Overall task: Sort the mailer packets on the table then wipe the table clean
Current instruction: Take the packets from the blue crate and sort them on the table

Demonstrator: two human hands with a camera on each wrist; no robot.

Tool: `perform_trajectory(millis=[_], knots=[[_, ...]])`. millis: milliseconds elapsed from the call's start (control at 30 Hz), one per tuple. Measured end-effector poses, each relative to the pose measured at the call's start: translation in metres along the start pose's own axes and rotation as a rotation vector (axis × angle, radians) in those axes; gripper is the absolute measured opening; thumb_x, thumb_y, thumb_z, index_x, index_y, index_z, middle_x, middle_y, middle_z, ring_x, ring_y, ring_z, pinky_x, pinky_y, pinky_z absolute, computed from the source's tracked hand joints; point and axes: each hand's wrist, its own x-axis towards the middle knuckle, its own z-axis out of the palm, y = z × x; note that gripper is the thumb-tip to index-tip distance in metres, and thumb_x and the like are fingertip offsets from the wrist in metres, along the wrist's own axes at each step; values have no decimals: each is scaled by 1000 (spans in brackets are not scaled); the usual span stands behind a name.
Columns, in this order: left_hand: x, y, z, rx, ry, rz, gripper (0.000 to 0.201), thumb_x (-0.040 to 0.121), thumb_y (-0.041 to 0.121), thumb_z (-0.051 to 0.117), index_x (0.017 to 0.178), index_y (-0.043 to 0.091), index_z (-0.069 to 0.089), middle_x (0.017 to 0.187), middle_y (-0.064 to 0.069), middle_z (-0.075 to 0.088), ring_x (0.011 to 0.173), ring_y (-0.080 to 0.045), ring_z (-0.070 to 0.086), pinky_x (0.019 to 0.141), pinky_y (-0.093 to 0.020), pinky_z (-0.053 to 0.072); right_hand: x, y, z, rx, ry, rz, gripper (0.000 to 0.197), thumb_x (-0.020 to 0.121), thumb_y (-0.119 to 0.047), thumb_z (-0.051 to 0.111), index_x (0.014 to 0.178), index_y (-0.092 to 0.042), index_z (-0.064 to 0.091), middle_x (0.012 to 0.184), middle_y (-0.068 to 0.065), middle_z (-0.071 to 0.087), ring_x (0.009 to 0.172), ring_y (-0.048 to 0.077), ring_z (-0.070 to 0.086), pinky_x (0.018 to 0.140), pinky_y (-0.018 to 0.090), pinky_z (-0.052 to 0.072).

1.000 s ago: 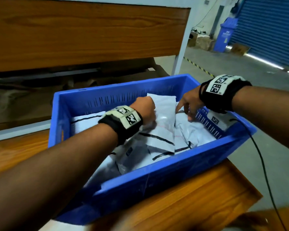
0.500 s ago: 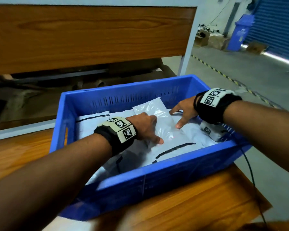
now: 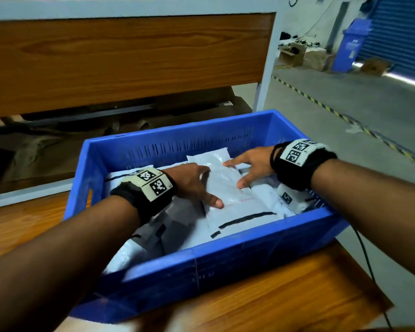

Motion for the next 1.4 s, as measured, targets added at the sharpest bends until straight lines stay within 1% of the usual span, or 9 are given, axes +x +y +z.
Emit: perform_trajectory(millis=[100, 200, 400, 567, 667, 833, 933, 1100, 1400], knots=[[-10, -7, 1, 62, -18, -69, 126, 49, 81, 67, 152, 32, 12, 160, -11, 7, 146, -33, 13, 117, -49, 18, -14, 5, -8, 34, 73, -10, 85, 69, -58, 76, 142, -47, 35, 148, -6, 41, 133, 19, 40, 110, 35, 31], [-14, -13, 11, 75, -90, -71, 123, 49, 84, 67, 149, 35, 15, 154, -8, 25, 139, -31, 29, 114, -45, 28, -28, 20, -9, -71, -2, 45, 92, 66, -59, 77, 145, -42, 33, 149, -6, 38, 134, 19, 40, 110, 34, 32], [-14, -14, 25, 186, -112, -99, 130, 54, 78, 71, 152, 32, -1, 158, -7, 15, 142, -33, 18, 113, -53, 25, -24, 18, 3, -283, -157, 81, 95, 69, -61, 74, 149, -35, 30, 150, -1, 39, 134, 23, 40, 110, 34, 32], [-26, -27, 4, 156, -23, -175, 132, 53, 73, 74, 152, 33, -3, 160, -11, 3, 145, -36, 12, 116, -49, 21, -28, 2, -37, -252, 80, -31, 76, 85, -60, 58, 150, -35, 26, 156, -2, 30, 141, 21, 30, 115, 37, 24], [-30, -39, 7, 213, -72, -274, 129, 55, 72, 75, 152, 31, 2, 157, -13, 18, 142, -33, 24, 115, -43, 25, -22, -18, -33, -172, 58, -160, 83, 79, -60, 64, 148, -46, 19, 160, -1, 17, 146, 21, 19, 118, 39, 18], [-35, -53, 18, 147, -108, -324, 123, 65, 67, 73, 152, 32, -7, 150, -10, 38, 137, -26, 36, 112, -33, 27, -1, -28, 0, -256, -52, -121, 95, 74, -70, 61, 149, -48, 9, 161, 11, 4, 146, 30, 16, 118, 45, 19], [-39, -54, 17, 144, -86, -331, 124, 63, 69, 73, 152, 32, -6, 152, -11, 33, 138, -28, 34, 112, -33, 27, -10, -23, -4, -201, -39, -134, 95, 74, -68, 63, 149, -50, 7, 161, 8, 1, 147, 27, 13, 118, 42, 17], [-43, -30, 13, 4, -11, -257, 126, 48, 87, 52, 148, 44, -11, 160, -14, -7, 146, -37, 1, 118, -53, 12, -23, 3, -19, -125, -10, -56, 94, 75, -57, 71, 149, -46, 14, 158, -2, 22, 144, 21, 25, 114, 35, 21], [-20, 8, 20, 63, -40, -145, 104, 67, 78, 58, 147, 50, -1, 157, -15, 15, 140, -37, 26, 114, -50, 26, -17, 23, -7, -94, -102, 71, 91, 71, -47, 80, 146, -43, 30, 148, -1, 39, 128, 24, 47, 103, 41, 43]])
